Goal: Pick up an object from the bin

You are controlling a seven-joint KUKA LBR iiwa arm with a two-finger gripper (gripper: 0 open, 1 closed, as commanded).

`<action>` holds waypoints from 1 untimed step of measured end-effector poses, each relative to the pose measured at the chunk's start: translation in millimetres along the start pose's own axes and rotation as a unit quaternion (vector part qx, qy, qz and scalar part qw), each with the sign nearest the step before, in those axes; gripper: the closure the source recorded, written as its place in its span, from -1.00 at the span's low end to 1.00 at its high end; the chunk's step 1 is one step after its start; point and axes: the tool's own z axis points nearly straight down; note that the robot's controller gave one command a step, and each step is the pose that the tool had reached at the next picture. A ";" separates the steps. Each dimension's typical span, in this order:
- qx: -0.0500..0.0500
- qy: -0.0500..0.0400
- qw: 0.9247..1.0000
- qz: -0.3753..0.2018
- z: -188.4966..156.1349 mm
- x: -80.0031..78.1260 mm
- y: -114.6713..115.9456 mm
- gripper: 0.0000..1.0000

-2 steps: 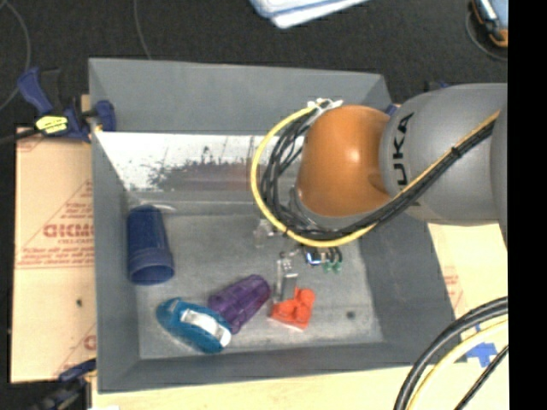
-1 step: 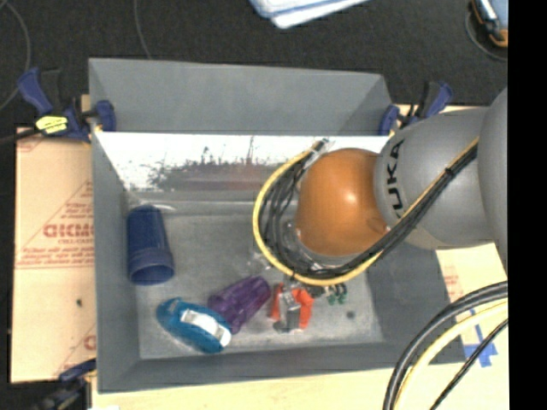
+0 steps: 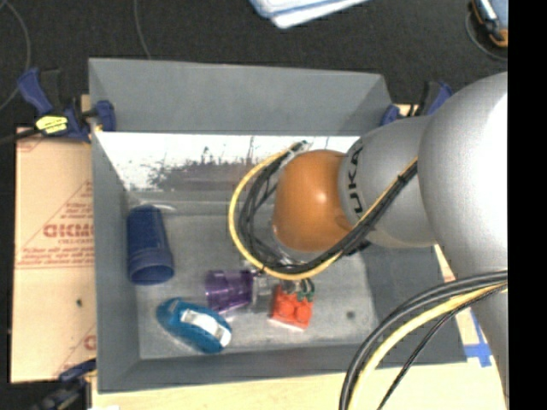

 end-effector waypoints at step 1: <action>0.000 0.000 1.000 0.000 0.0 0.0 0.1 1.00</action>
Offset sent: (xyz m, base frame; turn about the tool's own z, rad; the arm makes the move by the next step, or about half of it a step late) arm -0.0013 -0.0045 0.0450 0.0265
